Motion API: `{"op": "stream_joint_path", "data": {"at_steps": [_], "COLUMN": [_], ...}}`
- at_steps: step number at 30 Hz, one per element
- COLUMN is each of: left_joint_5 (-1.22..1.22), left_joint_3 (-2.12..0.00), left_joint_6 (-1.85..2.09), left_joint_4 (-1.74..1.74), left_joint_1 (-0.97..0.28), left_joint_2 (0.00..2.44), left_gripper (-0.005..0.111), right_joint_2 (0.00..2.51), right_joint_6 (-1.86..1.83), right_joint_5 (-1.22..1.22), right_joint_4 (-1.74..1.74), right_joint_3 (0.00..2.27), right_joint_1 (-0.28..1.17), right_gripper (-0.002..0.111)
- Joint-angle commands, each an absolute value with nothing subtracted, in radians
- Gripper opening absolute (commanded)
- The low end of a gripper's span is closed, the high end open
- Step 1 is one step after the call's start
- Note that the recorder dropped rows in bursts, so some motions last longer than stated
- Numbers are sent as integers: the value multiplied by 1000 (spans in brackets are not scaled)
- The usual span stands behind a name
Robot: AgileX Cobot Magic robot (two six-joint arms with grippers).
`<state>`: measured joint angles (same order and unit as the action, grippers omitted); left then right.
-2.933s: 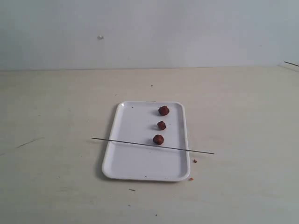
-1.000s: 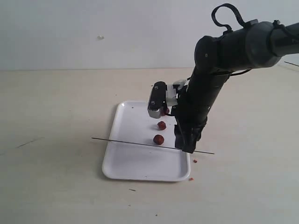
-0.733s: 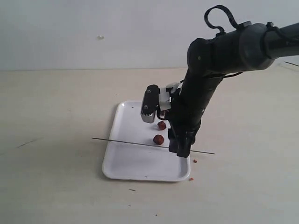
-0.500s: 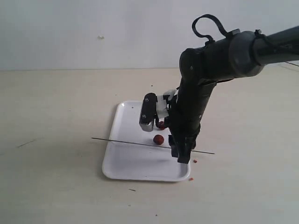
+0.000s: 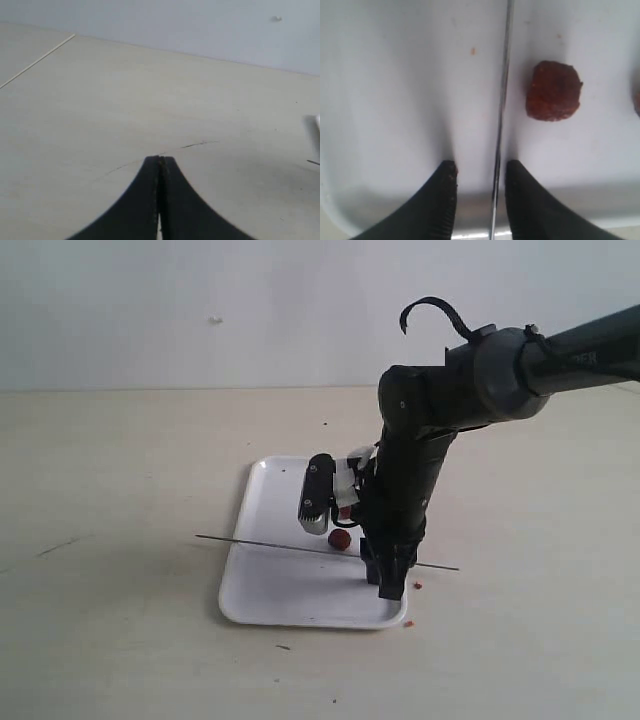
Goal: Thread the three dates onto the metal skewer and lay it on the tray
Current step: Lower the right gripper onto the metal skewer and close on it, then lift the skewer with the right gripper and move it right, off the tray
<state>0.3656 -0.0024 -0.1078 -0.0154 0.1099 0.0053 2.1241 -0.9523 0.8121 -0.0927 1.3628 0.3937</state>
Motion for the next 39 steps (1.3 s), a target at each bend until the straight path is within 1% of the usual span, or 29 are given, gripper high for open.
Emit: {"op": "stream_joint_path", "data": {"at_steps": [1, 6, 16, 20, 29, 39], "left_joint_5": [347, 347, 347, 347, 347, 347], "left_joint_3": [0, 0, 0, 0, 0, 0], "left_joint_6": [-108, -108, -108, -108, -108, -108], "left_joint_4": [-11, -11, -11, -11, -11, -11], "left_joint_1": [103, 103, 103, 103, 103, 103], "left_joint_2": [0, 0, 0, 0, 0, 0], "left_gripper": [0, 0, 0, 0, 0, 0], "right_joint_2": [2130, 2130, 2128, 2091, 1931, 1716], "right_joint_6": [-938, -938, -938, -938, -922, -657], "right_joint_5": [820, 820, 820, 843, 928, 1065], "right_joint_4": [-74, -71, -69, -69, -136, -111], "right_joint_3": [1368, 1368, 1368, 1368, 1368, 1368], "right_joint_1": [395, 395, 395, 395, 395, 393], "right_gripper": [23, 0, 0, 0, 0, 0]}}
